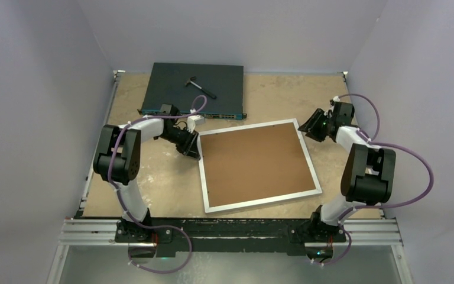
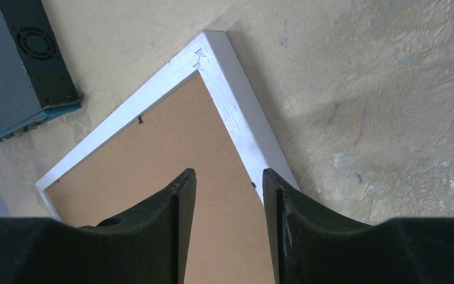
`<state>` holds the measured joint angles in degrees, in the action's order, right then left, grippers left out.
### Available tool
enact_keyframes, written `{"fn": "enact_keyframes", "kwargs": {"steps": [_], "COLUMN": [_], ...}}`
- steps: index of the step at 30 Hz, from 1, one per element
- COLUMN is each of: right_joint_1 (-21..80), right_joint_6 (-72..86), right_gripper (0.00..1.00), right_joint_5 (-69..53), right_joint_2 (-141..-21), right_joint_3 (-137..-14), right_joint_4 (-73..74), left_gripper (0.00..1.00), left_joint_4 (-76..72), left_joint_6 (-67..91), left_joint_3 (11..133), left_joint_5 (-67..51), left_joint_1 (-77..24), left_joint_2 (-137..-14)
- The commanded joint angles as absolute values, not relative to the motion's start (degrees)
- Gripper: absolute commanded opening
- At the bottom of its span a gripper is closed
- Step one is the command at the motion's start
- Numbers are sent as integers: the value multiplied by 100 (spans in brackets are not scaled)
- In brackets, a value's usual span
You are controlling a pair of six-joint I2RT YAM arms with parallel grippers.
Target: Put the photo into the frame
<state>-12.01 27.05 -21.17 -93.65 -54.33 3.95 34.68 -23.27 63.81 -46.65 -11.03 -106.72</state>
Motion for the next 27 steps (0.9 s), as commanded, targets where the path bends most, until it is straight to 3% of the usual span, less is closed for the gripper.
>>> {"fn": "enact_keyframes", "kwargs": {"steps": [1,11,27], "right_joint_1": [-1138,-922,-923], "right_joint_6": [2825,2794,2828], "right_gripper": [48,48,47], "right_joint_5": [-2340,-2120,-1812], "right_joint_2": [-9005,-9224,-9088], "right_joint_3": [-5331,-5149,-5134], "right_joint_4": [270,347,634], "left_gripper": [23,15,15], "left_joint_4": [2931,2778,2783], "left_joint_6": [-2216,-2119,-2043], "left_joint_3": [6250,6174,6210], "left_joint_5": [-4361,-4089,-4011], "left_joint_1": [-1190,-1226,-1231], "left_joint_2": [-10767,-10749,-10595]}}
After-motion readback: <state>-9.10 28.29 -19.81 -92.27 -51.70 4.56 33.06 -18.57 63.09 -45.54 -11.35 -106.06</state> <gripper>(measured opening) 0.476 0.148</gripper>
